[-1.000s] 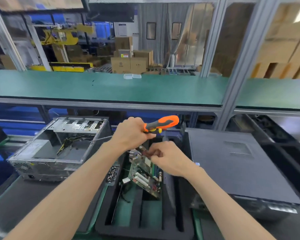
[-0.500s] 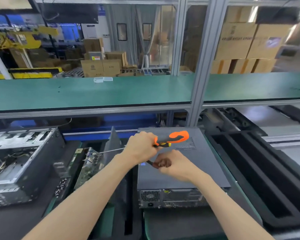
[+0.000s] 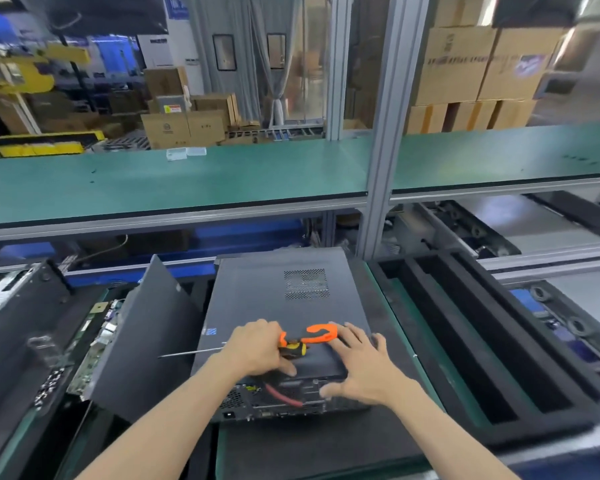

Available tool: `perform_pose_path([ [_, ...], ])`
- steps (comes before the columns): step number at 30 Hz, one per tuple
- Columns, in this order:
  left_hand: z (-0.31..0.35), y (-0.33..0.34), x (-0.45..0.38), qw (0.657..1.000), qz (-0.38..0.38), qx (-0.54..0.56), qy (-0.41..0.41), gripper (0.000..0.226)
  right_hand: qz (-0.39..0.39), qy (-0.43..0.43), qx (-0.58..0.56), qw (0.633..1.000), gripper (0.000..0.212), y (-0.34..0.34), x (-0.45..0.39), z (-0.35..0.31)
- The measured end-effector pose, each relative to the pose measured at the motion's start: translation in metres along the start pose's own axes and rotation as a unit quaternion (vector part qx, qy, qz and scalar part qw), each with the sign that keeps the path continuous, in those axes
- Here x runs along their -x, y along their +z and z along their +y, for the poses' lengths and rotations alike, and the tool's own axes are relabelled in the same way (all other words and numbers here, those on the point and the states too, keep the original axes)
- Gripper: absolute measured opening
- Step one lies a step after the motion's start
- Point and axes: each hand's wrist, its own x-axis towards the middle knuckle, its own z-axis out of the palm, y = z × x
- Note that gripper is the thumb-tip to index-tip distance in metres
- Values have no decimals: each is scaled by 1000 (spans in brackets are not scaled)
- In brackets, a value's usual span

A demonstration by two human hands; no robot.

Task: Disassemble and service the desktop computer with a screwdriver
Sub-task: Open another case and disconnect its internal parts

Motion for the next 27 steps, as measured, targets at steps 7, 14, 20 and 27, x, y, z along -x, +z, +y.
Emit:
perform_pose_path([
  [7, -60, 8, 21, 997, -20, 27, -63, 58, -2, -10, 51, 999, 106, 28, -29, -37],
  [14, -118, 18, 54, 992, -1, 19, -121, 55, 18, -42, 73, 996, 109, 44, -51, -89],
  [20, -162, 19, 73, 988, -4, 20, -150, 54, 14, -62, 95, 993, 109, 55, -67, -135],
  [27, -217, 22, 94, 985, -5, 28, -170, 54, 4, -68, 101, 993, 109, 65, -85, -189],
])
